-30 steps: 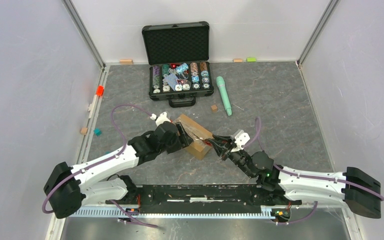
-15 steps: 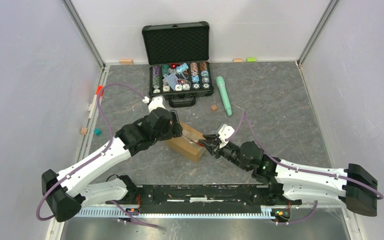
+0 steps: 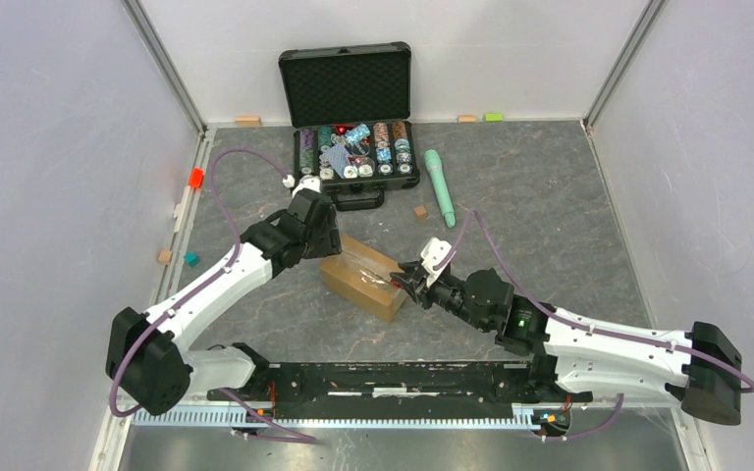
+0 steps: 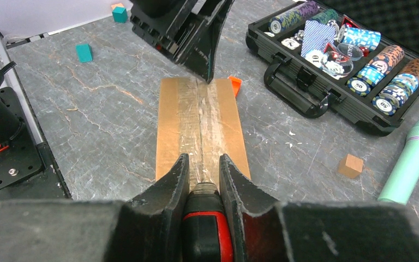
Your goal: Unpack the express box
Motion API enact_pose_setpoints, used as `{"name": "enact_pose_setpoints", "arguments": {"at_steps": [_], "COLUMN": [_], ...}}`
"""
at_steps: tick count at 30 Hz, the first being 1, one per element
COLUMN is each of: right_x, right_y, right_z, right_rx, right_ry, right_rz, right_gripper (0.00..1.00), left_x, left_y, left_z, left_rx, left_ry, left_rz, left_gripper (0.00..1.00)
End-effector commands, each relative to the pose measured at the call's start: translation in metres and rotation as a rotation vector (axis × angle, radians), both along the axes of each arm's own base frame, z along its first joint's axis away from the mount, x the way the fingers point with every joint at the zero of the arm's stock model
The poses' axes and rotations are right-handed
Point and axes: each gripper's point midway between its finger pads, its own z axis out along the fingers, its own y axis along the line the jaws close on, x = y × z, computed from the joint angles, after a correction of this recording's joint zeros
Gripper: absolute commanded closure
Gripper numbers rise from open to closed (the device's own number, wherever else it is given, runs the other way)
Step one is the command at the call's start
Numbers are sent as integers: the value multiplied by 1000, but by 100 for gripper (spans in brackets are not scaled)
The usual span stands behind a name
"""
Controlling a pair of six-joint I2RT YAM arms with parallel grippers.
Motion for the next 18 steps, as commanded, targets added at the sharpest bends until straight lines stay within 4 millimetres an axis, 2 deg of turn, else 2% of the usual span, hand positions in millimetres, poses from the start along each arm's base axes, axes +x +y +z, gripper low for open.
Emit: {"name": "enact_pose_setpoints", "arguments": {"at_steps": [1, 8, 18], "right_x": [6, 9, 15], "right_y": [-1, -3, 1], "right_z": [56, 87, 108], "right_rx": [103, 136, 148], "right_ry": [-49, -42, -11], "right_rz": [-35, -59, -92], "right_gripper": [100, 100, 100], "left_x": [2, -10, -23], "left_y": [-11, 2, 8], "left_z": [-9, -46, -84], "left_rx": [-76, -78, -86], "left_ry": [2, 81, 152], "left_rz": [-36, 46, 107], "left_gripper": [41, 55, 61]}}
